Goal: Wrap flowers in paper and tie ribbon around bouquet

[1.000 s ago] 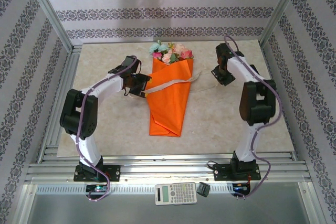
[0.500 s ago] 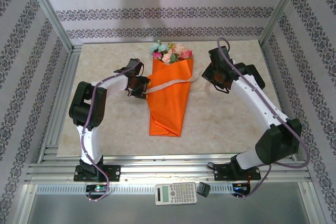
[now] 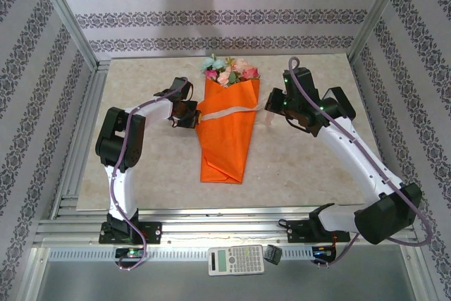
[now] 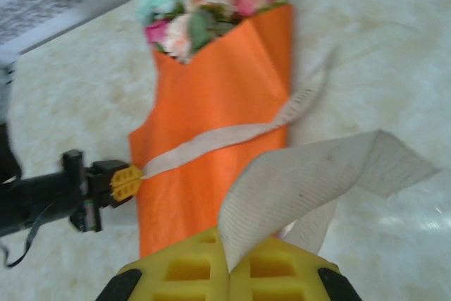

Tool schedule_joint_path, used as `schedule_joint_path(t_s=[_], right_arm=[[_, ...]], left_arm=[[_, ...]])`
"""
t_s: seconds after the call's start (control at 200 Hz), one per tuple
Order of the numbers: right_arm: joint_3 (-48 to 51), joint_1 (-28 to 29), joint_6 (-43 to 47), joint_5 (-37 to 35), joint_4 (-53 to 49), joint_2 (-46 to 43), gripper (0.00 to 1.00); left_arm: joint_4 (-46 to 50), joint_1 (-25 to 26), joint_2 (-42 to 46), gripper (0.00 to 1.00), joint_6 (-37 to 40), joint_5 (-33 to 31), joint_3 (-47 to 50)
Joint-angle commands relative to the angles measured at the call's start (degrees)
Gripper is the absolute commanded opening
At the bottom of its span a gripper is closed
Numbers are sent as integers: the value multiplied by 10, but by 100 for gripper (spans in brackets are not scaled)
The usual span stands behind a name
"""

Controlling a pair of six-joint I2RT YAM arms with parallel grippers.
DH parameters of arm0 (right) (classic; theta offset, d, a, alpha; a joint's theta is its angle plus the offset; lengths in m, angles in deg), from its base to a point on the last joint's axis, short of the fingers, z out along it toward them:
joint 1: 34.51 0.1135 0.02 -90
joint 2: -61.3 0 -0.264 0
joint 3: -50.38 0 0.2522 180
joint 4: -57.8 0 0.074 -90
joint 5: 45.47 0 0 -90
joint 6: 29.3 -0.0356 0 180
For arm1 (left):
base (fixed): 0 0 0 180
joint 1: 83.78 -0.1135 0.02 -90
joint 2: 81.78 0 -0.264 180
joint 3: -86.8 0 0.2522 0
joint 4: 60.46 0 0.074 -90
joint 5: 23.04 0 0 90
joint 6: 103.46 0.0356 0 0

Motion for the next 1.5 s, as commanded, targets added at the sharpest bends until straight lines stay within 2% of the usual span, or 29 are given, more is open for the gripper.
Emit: schedule_joint_path(t_s=[0.0,0.315,0.435,0.584,0.799,1.049,1.184,1.494], right_arm=[[3,5,80,90,74,1,0],[-78,4,125,271,131,104,0],[-137,2,126,333,132,177,0],[-200,-4,96,397,159,284,0],[-316,21,97,492,97,433,0],[-215,2,66,492,98,434,0],[-263,-3,110,495,15,480,0],[-338,-6,147,481,-74,553,0]], left_arm=[[-13,-5,6,0,-19,15,-8],[-20,8,50,0,36,47,-24],[-2,30,62,0,68,63,-39],[-2,62,98,0,86,63,-12],[-29,86,136,0,102,52,27],[-34,87,161,0,119,38,57],[-38,86,157,0,125,48,53],[-27,87,153,0,154,54,31]])
